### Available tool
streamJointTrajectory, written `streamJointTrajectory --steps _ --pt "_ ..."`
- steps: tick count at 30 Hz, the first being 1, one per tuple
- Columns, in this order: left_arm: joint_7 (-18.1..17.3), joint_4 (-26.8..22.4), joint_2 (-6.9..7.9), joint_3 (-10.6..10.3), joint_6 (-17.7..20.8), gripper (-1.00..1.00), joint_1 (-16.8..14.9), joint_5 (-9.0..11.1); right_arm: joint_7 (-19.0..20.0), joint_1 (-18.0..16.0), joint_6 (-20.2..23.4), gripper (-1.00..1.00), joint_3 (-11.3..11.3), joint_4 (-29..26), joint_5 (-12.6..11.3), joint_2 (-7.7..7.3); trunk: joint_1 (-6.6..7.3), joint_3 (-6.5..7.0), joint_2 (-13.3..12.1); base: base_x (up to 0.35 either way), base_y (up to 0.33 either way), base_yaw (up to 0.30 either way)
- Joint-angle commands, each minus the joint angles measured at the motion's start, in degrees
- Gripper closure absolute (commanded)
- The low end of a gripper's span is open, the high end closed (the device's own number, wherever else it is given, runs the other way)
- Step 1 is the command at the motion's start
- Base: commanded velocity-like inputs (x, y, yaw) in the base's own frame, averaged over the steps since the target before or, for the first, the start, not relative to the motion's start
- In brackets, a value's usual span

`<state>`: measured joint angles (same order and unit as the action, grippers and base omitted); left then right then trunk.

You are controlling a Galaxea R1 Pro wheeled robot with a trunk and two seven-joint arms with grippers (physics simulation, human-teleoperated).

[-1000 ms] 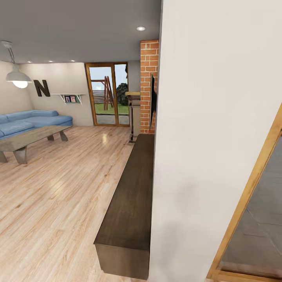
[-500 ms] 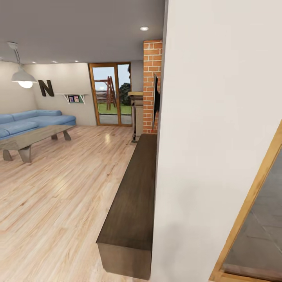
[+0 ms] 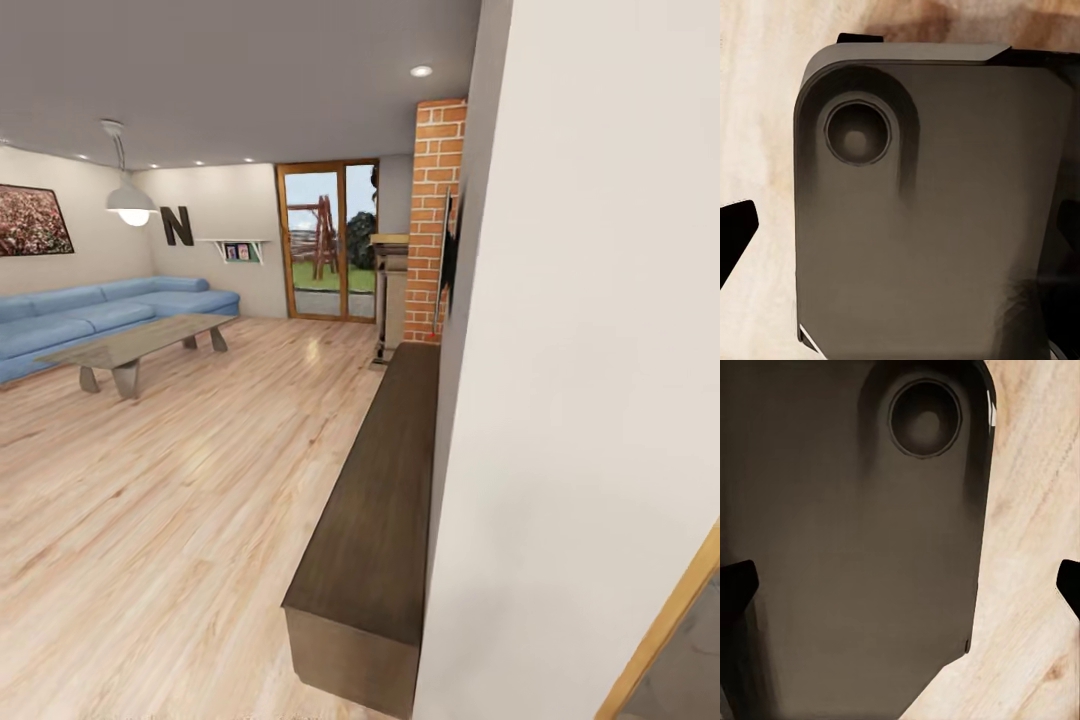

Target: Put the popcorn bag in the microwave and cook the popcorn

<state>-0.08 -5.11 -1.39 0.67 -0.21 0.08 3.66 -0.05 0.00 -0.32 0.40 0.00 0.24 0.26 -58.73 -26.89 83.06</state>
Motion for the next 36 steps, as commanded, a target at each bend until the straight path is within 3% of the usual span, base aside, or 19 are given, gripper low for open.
streamJointTrajectory --steps 1,20,27,36 --pt "-0.01 -0.05 -0.01 0.04 -0.04 -1.0 0.01 0.38 -0.02 0.0 -0.03 -1.0 0.04 0.0 0.02 0.0 0.0 -0.03 0.02 0.0 0.0 0.277" --pt "-0.04 0.07 0.01 -0.11 -0.08 -1.0 0.01 0.27 -0.03 0.0 -0.84 -1.0 0.04 0.01 -0.02 0.08 0.0 -0.03 0.02 0.0 0.0 0.277" --pt "0.15 -0.09 2.91 -0.45 -0.14 -1.0 0.01 -0.28 -0.03 0.0 -0.91 -1.0 0.04 0.0 -0.03 0.12 0.0 -0.03 0.02 0.0 0.0 0.277" --pt "0.17 -0.07 3.13 -0.79 -0.15 -1.0 0.01 -0.21 -0.04 0.0 -0.91 -1.0 0.01 0.0 -0.06 0.04 0.0 -0.03 0.02 0.0 0.0 0.277"
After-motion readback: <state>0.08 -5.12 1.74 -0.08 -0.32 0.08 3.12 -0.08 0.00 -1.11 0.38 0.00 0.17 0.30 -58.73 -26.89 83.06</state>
